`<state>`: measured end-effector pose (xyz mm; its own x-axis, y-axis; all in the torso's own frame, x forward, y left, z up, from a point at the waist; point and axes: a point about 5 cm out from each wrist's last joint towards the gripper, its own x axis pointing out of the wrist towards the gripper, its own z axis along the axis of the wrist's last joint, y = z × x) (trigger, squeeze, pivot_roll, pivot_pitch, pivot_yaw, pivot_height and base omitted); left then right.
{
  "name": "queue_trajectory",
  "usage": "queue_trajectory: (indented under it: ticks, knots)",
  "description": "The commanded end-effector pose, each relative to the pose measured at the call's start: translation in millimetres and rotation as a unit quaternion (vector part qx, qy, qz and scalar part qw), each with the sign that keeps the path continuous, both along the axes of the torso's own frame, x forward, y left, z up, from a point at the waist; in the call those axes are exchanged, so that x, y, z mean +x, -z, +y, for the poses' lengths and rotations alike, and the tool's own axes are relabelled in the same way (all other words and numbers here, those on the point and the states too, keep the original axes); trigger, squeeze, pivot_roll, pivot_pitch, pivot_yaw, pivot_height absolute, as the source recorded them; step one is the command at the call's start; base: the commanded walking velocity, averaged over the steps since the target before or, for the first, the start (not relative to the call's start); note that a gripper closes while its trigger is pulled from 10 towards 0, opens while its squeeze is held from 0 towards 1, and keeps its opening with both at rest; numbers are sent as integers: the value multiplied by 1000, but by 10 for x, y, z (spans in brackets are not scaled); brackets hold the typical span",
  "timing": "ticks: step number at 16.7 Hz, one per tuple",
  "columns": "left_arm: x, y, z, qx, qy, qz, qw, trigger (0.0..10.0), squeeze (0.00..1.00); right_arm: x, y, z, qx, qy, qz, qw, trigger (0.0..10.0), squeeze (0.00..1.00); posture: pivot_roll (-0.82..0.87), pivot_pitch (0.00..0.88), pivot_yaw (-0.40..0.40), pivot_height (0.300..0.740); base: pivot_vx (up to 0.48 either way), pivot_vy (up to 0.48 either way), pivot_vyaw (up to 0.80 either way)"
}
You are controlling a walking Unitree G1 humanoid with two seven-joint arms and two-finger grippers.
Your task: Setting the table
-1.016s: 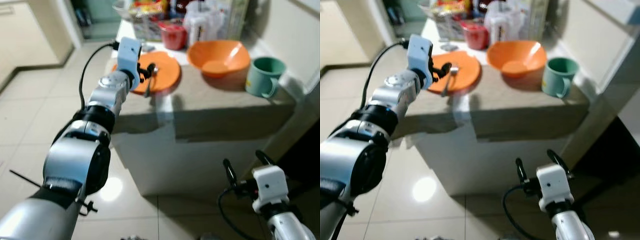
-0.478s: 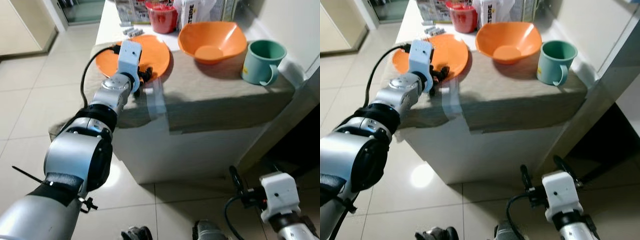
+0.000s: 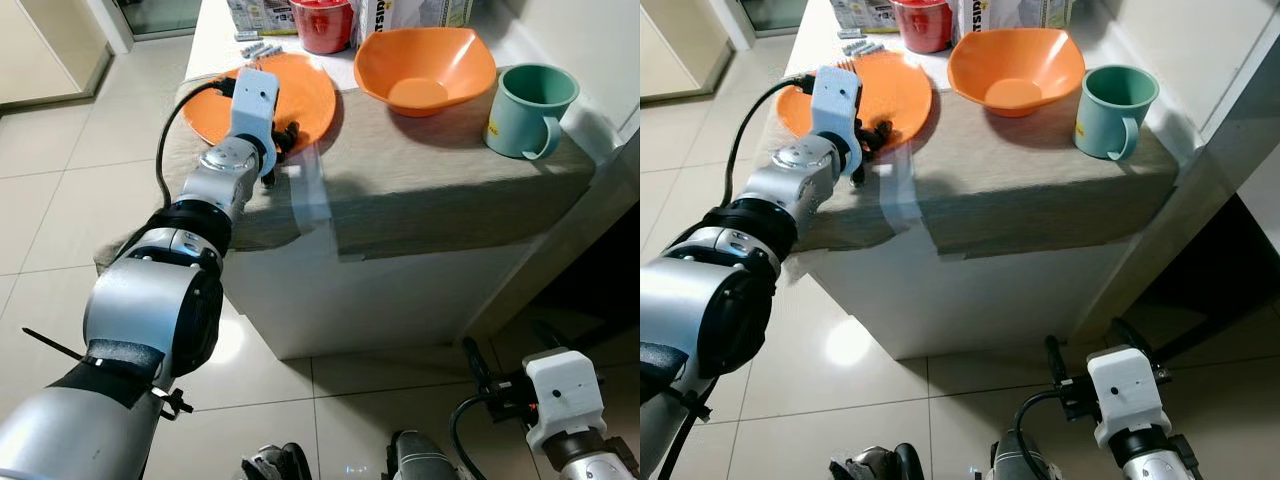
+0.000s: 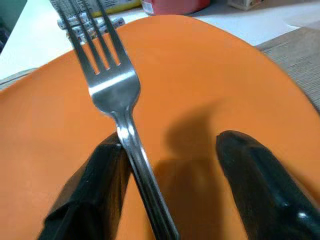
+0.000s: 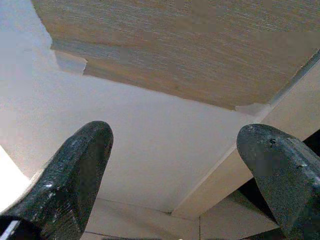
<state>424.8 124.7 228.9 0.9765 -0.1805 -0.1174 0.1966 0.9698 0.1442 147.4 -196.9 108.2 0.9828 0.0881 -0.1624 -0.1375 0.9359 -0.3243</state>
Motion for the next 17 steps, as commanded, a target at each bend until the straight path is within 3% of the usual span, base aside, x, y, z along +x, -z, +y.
queue_trajectory:
  ticks: [1,10,17]
  knots:
    - [-16,125,83,6,-16,32,999,0,0,-17,-3,18,3,0,5,1000,10000,0,-402,190,126,736,0,0,0]
    - [14,-50,33,-6,-2,21,1000,0,0,77,17,30,5,-2,5,1000,10000,0,-395,170,112,736,0,0,0]
    - [35,-198,84,-19,-10,-7,1000,0,0,172,70,66,12,-7,6,1000,10000,0,-348,153,109,736,0,0,0]
